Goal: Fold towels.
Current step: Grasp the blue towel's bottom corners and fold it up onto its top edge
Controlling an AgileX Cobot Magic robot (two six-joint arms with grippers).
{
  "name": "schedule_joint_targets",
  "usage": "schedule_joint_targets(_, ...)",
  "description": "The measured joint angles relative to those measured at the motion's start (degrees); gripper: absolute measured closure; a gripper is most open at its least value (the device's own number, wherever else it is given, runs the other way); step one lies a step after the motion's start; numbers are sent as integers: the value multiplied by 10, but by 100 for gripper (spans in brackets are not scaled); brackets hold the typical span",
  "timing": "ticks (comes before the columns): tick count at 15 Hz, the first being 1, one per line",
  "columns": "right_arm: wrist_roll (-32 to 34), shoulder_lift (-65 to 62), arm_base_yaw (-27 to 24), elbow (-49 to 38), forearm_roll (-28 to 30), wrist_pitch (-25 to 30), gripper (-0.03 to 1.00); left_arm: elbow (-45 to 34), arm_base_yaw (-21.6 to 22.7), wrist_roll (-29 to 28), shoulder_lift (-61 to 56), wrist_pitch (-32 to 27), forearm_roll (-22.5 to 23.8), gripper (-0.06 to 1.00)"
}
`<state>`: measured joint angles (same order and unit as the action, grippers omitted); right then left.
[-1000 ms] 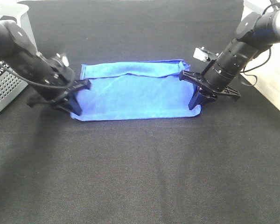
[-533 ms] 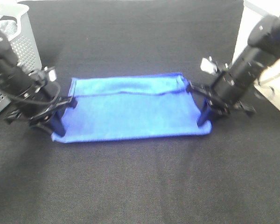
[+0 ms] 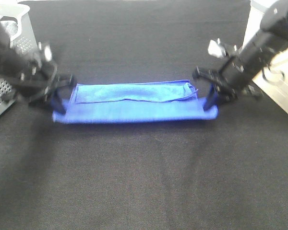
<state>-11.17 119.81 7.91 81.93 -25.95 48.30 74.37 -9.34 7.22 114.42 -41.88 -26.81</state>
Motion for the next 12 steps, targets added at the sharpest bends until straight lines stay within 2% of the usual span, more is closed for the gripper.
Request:
schedule_joint_targets(3,0,68,0,124,6,27,97,116,0,-14,52,0,36,94)
schedule_joint_targets(7,2,146,0,252,18,40,97,224,0,-14,133,2,44,94)
schedule_joint_targets(11,3,201,0,300,25,20,97,278,0,-14,191,6,45,93)
schedule_joint_targets(12,3,203,0,300,25,15,93,278,0,-14,195,7,45,90)
